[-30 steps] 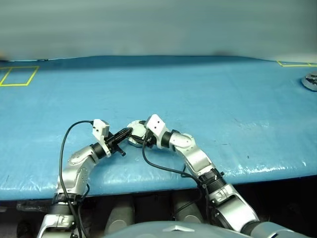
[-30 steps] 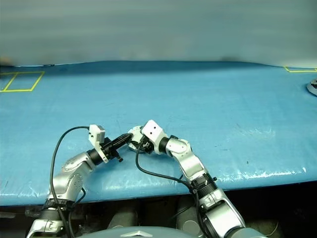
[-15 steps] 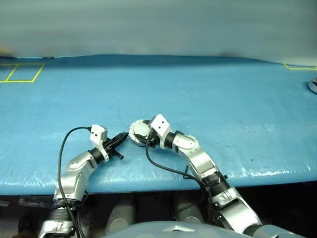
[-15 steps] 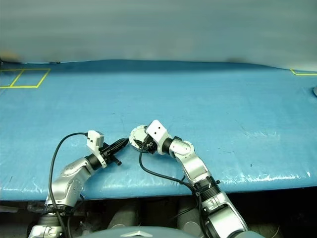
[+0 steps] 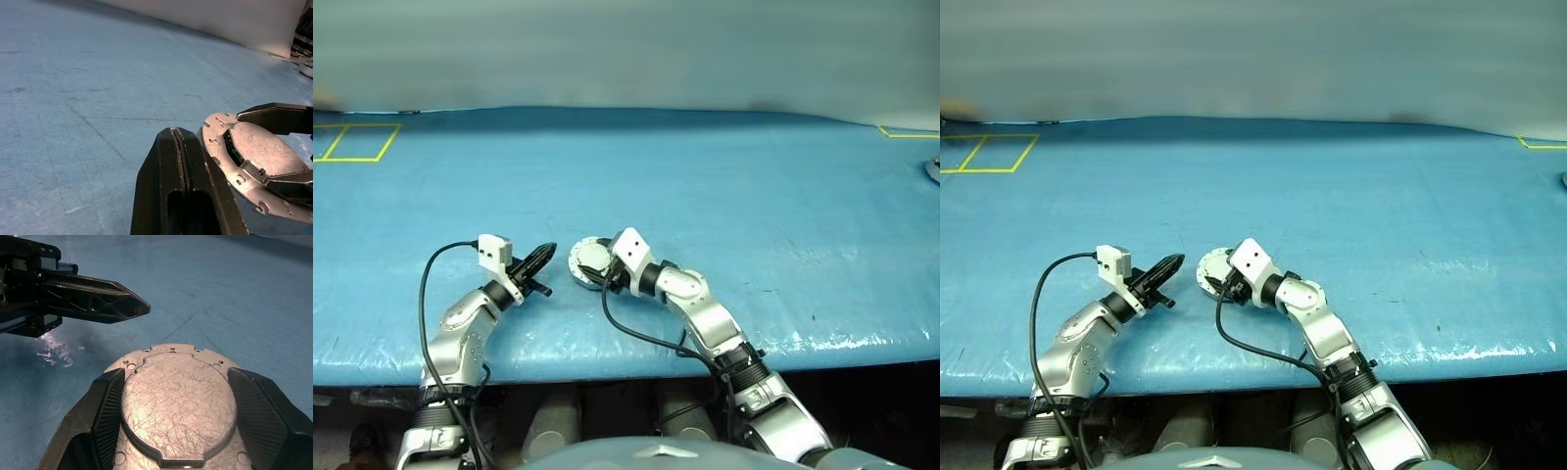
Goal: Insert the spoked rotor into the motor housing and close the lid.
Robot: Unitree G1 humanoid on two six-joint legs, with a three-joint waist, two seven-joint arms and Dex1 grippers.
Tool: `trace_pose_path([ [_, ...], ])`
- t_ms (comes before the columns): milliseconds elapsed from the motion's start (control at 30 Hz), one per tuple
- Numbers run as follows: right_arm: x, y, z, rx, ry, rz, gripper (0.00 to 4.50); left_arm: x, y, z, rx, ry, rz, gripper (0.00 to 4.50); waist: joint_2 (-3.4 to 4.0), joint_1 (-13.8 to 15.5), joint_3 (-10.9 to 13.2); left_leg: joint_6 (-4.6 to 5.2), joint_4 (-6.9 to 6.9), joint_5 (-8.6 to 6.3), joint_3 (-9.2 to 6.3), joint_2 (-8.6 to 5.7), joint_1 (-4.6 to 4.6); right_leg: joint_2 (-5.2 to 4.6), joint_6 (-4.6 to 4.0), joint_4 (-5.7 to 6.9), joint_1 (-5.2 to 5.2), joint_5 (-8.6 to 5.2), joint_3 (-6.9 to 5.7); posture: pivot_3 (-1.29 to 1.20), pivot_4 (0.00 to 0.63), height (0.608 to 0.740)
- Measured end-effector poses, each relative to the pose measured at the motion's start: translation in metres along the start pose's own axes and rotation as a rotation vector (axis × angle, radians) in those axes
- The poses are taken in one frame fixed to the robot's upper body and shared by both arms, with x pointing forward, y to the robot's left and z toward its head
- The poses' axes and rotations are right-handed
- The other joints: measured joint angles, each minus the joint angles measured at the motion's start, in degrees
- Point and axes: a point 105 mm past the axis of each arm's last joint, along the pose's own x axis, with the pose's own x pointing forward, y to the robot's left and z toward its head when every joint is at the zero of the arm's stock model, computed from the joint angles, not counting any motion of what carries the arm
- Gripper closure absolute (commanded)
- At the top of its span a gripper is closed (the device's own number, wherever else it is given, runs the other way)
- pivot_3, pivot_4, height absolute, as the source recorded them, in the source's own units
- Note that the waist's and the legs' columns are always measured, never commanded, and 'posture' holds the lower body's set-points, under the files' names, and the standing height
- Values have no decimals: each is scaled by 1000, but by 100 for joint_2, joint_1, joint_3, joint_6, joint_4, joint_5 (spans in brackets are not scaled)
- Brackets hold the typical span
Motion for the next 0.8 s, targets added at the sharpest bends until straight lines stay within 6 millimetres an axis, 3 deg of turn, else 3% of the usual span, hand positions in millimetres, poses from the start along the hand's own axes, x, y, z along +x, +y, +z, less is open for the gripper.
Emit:
trace_pose_path([
  [467,-2,0,-1,-2,0,-13,1486,4,-12,-8,-36,2,-46,4500,-1,14,0,-1,-4,-1,-5,-1,0,-1,4,-26,0,2,-5,0,150,740],
  [800,-3,2,-3,-7,8,-11,1486,2,-9,-7,-31,1,-39,4500,0,17,-1,-1,-6,-1,-6,-1,2,-1,4,-26,-1,2,-5,0,150,740],
])
